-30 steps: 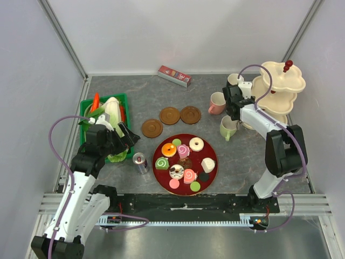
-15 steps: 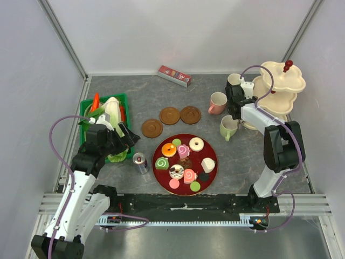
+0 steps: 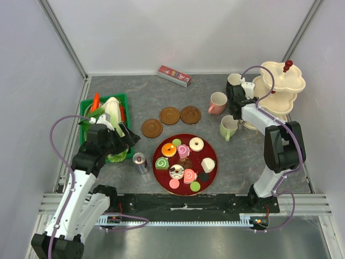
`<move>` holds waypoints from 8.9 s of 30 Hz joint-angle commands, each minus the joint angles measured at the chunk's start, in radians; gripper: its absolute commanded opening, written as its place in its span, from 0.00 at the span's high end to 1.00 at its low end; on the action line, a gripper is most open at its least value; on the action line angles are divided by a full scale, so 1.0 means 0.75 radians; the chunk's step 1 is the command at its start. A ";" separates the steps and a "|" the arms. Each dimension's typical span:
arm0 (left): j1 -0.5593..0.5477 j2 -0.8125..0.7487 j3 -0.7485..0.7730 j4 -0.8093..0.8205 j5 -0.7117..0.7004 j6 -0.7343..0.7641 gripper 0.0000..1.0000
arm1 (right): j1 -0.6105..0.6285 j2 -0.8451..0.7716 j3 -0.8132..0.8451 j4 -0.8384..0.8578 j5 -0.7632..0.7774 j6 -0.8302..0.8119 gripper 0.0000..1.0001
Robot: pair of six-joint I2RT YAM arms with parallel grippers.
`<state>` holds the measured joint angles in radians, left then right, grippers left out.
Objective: Serve the afternoon tea
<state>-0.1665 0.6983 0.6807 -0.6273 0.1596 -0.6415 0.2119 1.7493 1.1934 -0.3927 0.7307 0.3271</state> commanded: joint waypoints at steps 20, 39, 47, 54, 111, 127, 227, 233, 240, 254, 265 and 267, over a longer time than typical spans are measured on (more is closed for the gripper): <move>0.005 0.004 0.011 0.026 0.004 -0.026 0.01 | -0.002 -0.540 -0.249 -0.184 -0.301 0.169 0.31; 0.005 -0.005 0.005 0.037 0.037 -0.022 0.01 | 0.032 -1.109 -0.049 -0.427 -1.017 0.085 0.31; 0.005 0.010 0.003 0.037 0.033 -0.022 0.01 | 0.592 -0.905 0.016 -0.493 -0.887 0.130 0.31; 0.005 0.010 -0.008 0.041 0.037 -0.028 0.01 | 0.891 -0.731 0.027 -0.663 -0.594 0.361 0.30; 0.003 -0.043 -0.040 0.082 0.082 -0.039 0.01 | 1.108 -0.352 0.100 -0.892 -0.322 0.834 0.47; 0.005 -0.041 -0.036 0.082 0.084 -0.036 0.01 | 1.045 -0.563 0.409 -0.939 -0.099 0.630 0.50; 0.003 -0.039 -0.059 0.104 0.125 -0.039 0.01 | -0.097 -1.046 0.127 -0.710 -1.385 -0.011 0.30; 0.003 -0.025 -0.059 0.104 0.114 -0.036 0.01 | 0.359 -0.964 0.117 -0.634 -1.292 0.081 0.30; 0.003 -0.011 -0.061 0.104 0.114 -0.036 0.01 | 0.873 -0.684 0.184 -0.558 -1.091 0.110 0.30; 0.001 -0.002 -0.065 0.106 0.123 -0.041 0.01 | 1.088 -0.228 0.415 -0.701 -0.694 0.008 0.30; -0.001 0.000 -0.071 0.110 0.125 -0.041 0.01 | 1.133 -0.066 0.505 -0.798 -0.649 -0.019 0.29; -0.001 0.000 -0.071 0.108 0.125 -0.043 0.01 | 1.135 -0.038 0.526 -0.802 -0.649 -0.031 0.29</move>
<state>-0.1665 0.6998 0.6308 -0.5789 0.2218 -0.6521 1.0527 1.6886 1.5208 -0.9665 0.2073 0.3302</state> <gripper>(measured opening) 0.991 0.710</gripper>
